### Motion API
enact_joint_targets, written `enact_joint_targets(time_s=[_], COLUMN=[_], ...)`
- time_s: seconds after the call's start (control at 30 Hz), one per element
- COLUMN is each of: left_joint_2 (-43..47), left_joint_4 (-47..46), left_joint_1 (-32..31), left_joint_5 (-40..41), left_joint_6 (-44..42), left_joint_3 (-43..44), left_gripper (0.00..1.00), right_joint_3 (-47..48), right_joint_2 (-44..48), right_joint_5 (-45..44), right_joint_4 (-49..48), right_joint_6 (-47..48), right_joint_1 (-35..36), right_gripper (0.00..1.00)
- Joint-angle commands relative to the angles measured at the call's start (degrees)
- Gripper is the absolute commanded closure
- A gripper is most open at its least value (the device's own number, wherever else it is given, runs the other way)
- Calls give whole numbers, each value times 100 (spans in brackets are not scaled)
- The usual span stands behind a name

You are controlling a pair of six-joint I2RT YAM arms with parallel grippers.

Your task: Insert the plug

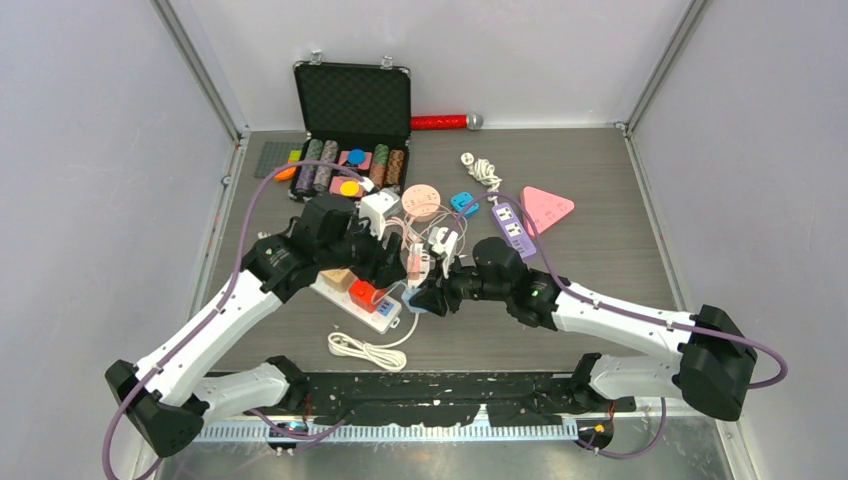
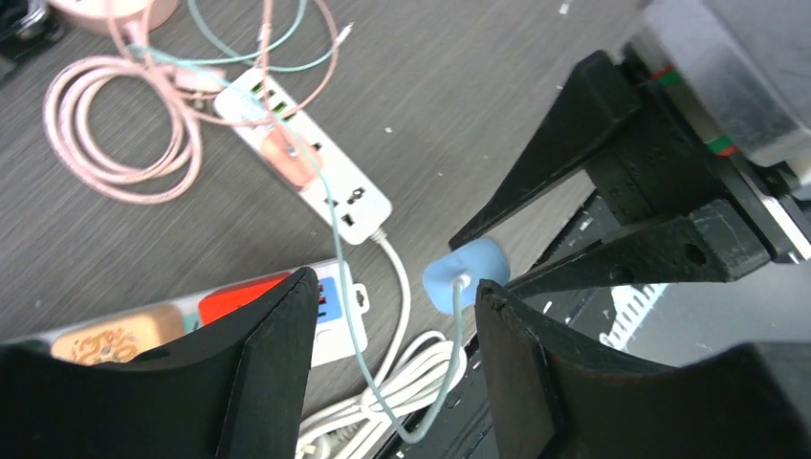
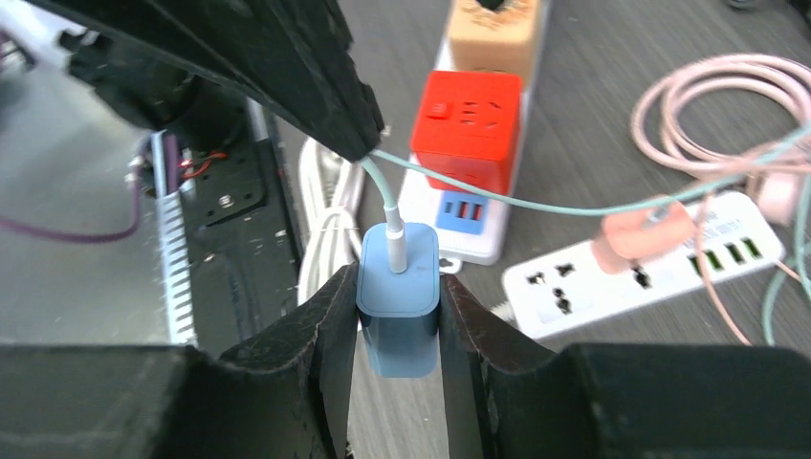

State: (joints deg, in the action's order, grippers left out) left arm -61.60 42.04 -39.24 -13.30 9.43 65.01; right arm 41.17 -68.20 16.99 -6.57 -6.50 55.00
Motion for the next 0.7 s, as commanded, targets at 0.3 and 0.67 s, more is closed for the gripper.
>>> enact_joint_targets(time_s=[0.3, 0.67], left_joint_2=[94, 73], left_joint_4=[-377, -414], left_joint_1=[-8, -24], left_joint_5=[-2359, -2760], left_joint_6=[-892, -1152], left_joint_3=[-612, -1004], left_gripper=[37, 51], right_joint_3=[370, 450], right_joint_2=[127, 201], right_joint_5=[1563, 1864], right_joint_4=[-339, -426], right_joint_6=[245, 144], right_joint_1=[-30, -99], right_gripper=[95, 94])
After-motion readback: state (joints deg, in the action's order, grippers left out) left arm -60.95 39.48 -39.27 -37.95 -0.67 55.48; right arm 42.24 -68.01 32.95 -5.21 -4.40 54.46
